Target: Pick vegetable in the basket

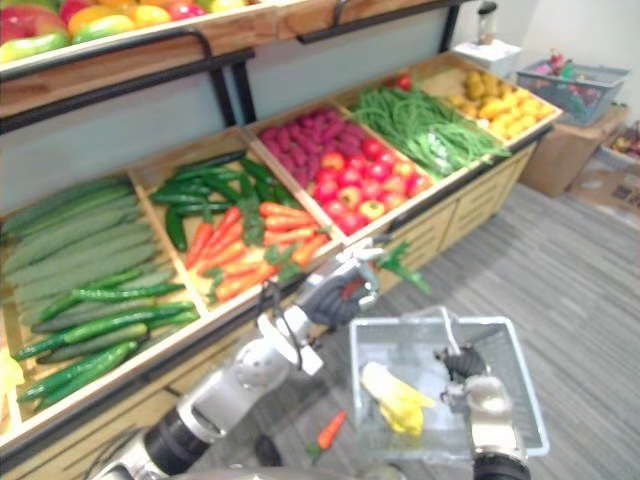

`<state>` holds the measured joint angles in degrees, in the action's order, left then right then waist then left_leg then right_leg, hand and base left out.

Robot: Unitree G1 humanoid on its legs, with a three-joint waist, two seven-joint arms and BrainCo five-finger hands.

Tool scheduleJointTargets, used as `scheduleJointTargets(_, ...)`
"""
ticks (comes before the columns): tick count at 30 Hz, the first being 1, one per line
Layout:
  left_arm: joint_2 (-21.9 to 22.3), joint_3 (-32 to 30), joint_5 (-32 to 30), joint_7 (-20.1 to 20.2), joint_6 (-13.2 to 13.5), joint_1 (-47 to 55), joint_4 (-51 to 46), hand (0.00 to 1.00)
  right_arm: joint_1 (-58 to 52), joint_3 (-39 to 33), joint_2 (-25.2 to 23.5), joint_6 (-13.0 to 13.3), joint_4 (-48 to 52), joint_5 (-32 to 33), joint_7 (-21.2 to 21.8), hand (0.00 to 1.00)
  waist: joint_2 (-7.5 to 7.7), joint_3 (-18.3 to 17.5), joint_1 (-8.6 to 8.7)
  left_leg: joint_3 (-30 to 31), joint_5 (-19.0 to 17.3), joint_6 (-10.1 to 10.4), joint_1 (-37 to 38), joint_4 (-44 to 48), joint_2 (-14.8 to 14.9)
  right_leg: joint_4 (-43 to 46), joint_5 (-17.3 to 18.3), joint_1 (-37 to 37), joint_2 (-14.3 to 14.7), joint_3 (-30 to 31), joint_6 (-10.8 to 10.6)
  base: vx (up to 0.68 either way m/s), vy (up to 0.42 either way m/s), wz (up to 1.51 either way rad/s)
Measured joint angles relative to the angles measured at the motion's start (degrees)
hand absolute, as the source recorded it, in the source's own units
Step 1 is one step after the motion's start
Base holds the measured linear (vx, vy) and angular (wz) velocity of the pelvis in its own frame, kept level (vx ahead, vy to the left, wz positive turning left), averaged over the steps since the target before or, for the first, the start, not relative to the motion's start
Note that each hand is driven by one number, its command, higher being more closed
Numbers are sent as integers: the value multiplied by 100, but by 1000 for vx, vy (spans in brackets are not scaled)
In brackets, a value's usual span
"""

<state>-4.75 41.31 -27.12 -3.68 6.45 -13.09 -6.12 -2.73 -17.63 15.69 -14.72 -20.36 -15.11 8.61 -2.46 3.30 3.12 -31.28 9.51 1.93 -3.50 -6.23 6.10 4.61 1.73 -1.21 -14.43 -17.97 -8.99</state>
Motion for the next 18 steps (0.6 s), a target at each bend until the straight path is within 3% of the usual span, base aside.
scheduleJointTargets(11,548,155,-72,-182,-18,165,1343,100,-298,30,-461,-25,815,-18,77,100,-25,-22,89,-242,0,3,8,0,74,-25,-7,125,52,188,-15,47,-30,-9)
scheduleJointTargets(18,569,390,-338,-455,-53,165,2274,100,-410,484,-579,-29,862,-17,73,100,126,-106,153,-385,-67,4,79,0,76,-117,-34,106,21,289,18,70,-32,-10)
